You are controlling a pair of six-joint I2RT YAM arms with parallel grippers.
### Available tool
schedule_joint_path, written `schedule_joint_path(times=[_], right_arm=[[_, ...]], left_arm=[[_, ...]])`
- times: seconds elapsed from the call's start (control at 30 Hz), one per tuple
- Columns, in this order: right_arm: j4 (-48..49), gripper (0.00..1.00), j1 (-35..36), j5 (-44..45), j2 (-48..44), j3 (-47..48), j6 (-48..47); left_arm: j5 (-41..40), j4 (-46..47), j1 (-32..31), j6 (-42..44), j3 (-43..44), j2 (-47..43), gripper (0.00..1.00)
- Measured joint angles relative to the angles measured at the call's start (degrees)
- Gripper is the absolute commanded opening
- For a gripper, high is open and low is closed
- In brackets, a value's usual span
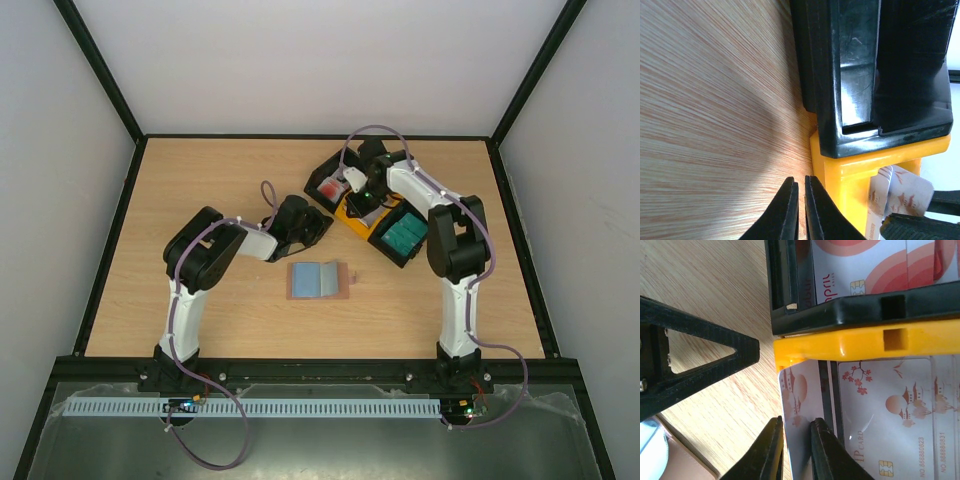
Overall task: Put the credit cards into the card holder
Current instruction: Pick up the credit card from the storage box.
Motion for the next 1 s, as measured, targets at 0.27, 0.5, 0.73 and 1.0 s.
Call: schedule_joint_path(times=[0.27, 0.5, 0.73, 1.0], right_arm=[[0.0, 0.08, 0.02, 0.13, -1.57, -0.37, 0.17], [0.04, 0.02, 0.0, 1.64, -2.84, -0.7, 0.15], [0.02, 0.02, 0.0, 6.43, -7.37, -0.66, 0.87], [0.85, 0.02, 0.0, 8.44, -14.03, 0.76, 5.81]], left_arm=[[0.02, 0.0, 0.0, 0.0, 0.0, 0.0, 0.07], [0.04, 0.0, 0.0, 0.22, 0.0, 0.0, 0.08], [0.87, -0.07, 0.0, 1.33, 0.42, 0.0, 0.12], [0.81, -4.07, 0.0, 5.6, 0.94, -3.52, 0.31]])
